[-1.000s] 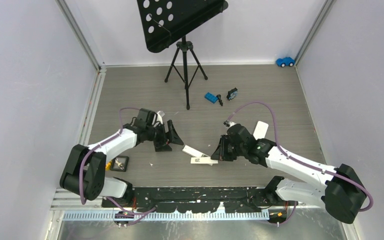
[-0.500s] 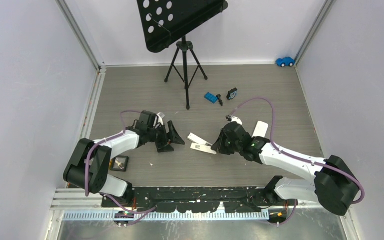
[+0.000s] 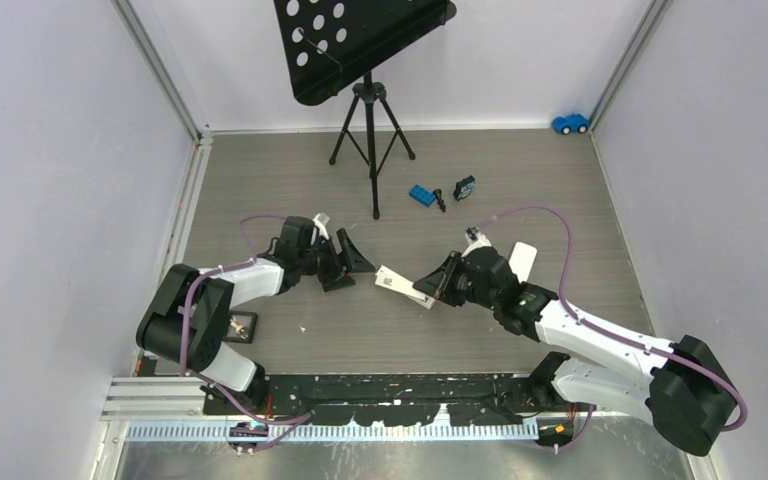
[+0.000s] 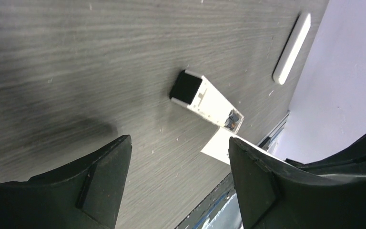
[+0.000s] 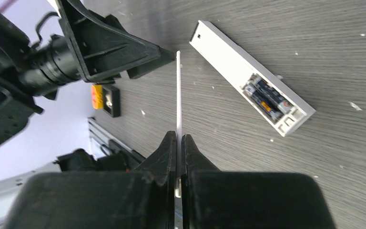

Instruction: Load the batteries into the remote control

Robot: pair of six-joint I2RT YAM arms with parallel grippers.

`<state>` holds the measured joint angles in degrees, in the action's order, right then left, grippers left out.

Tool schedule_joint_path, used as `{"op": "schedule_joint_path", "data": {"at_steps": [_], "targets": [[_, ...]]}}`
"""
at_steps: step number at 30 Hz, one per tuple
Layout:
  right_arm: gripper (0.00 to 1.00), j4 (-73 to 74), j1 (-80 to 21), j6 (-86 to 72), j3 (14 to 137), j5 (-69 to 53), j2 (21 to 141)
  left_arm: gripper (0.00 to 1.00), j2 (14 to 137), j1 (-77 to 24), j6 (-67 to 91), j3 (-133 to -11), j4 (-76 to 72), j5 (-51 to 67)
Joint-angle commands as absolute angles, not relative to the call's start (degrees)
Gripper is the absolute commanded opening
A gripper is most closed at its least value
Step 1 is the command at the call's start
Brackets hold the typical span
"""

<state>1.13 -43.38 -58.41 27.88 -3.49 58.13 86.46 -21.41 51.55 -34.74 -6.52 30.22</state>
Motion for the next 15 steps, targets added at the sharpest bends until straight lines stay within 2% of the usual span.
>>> {"op": "schedule_joint_path", "data": {"at_steps": [1,8,15], "targets": [[0.0,-7.71,-43.21,-66.95,27.85,1.48,60.41,0.76,87.01,-21.53,55.1,-36.24,-15.58,27.99],[0.0,-10.39,-43.22,-73.07,26.09,7.25,64.88,0.75,86.74,-21.53,55.48,-37.01,-13.94,24.88],[0.0,-8.35,-43.24,-75.49,25.66,5.65,67.12,0.75,88.22,-21.53,55.33,-37.16,-14.15,25.83]]}}
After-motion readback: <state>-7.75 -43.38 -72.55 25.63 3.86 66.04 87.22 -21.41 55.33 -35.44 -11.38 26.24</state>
